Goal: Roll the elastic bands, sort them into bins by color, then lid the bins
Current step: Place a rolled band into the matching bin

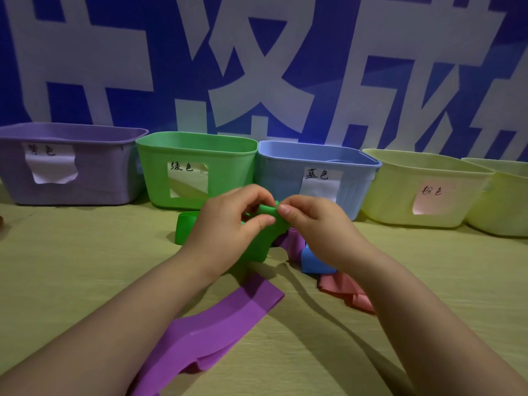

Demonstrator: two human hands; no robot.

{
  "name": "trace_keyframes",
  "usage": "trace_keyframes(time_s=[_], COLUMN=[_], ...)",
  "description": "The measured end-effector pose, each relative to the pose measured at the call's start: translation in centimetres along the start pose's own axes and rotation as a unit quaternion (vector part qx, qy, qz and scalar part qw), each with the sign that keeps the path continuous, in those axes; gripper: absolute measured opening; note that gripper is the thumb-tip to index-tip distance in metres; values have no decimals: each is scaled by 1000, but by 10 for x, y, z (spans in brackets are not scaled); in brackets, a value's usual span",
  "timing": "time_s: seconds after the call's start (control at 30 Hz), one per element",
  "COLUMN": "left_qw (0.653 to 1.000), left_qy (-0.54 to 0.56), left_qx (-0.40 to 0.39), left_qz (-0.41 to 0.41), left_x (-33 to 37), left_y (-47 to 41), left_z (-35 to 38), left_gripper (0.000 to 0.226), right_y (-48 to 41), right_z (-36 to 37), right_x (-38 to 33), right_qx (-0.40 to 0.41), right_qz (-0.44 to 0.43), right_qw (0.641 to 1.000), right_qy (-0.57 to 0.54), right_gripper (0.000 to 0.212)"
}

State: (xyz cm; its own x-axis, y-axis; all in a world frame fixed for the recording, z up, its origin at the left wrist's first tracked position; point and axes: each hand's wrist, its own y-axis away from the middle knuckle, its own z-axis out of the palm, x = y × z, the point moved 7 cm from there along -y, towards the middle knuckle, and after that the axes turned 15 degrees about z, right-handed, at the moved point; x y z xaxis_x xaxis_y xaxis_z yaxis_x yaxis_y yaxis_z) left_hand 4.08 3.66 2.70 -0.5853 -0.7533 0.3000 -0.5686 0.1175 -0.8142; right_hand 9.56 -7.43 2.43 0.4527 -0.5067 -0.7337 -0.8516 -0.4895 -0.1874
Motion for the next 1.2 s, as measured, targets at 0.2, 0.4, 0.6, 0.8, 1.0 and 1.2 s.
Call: trace_keyframes(time_s=[0.2, 0.4, 0.6, 0.8, 1.0, 1.2], left_qw=[998, 999, 998, 998, 996, 994], left_qy=[9, 0, 30, -5, 30, 69], left_qx=[44, 31, 34, 47, 51, 52], left_qz=[-44, -27, -36, -43, -60, -70], left_x=[-9, -3, -2, -6, -12, -10], left_y=[1, 0, 2, 2, 3, 5], left_z=[-7, -7, -6, -11, -8, -5], left_gripper=[10, 10, 20, 4, 19, 25], right_y=[0, -3, 0, 1, -1, 2], right_z=[0, 0, -3, -1, -4, -9], right_x=[-2, 0, -3, -2, -2, -3], right_qx=[17, 13, 22, 29, 72, 69], right_qz=[-25, -18, -20, -18, -41, -15], right_qw=[996, 993, 997, 998, 992, 995], right_qy=[-84, -119, -67, -51, -91, -64], right_gripper=[12, 18, 21, 13, 15, 22])
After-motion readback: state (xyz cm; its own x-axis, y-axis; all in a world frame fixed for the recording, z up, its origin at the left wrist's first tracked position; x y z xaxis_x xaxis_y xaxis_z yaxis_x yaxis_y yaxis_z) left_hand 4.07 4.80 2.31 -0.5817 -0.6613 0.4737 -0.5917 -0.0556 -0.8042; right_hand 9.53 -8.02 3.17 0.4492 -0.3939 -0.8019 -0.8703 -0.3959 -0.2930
